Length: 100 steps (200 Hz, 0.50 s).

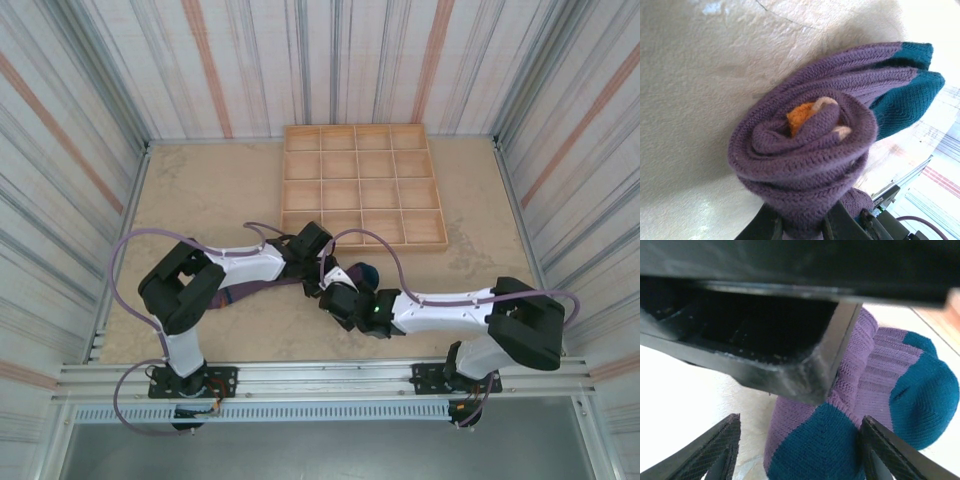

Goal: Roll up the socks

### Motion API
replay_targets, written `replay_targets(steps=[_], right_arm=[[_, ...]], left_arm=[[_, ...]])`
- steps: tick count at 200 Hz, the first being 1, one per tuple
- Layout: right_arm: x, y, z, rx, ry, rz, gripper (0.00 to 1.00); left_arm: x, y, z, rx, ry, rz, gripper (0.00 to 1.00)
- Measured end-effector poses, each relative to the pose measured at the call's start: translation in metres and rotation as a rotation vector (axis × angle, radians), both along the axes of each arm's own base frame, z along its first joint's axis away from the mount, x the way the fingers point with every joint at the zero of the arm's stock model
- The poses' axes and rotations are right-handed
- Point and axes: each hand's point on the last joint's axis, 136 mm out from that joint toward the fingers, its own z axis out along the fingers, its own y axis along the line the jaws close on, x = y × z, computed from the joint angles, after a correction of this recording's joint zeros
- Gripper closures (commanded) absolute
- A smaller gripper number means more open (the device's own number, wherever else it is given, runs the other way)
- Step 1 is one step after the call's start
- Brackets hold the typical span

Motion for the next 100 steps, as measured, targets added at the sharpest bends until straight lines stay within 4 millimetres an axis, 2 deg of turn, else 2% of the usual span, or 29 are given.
replay_targets(steps=[43,81,100], right_arm=[[0.0052,-0.0034,0.0003,-0.011,-0.036,-0.023,0.51],[0.0055,-0.0033,-0.0020,0.033,-0.044,-0.044,0.58],[0.0042,-0.0032,-0.0029,0.056,-0.043,-0.051,0.67]], left_arm=[[0.0007,0.0003,-0.0001,-0.012,0.003,0.000,1.00],[0.0010,0.0012,-0.0005,-0.012,0.005,0.002,1.00],[0.0013,0.0014,-0.0005,-0.012,0.005,0.002,1.00]])
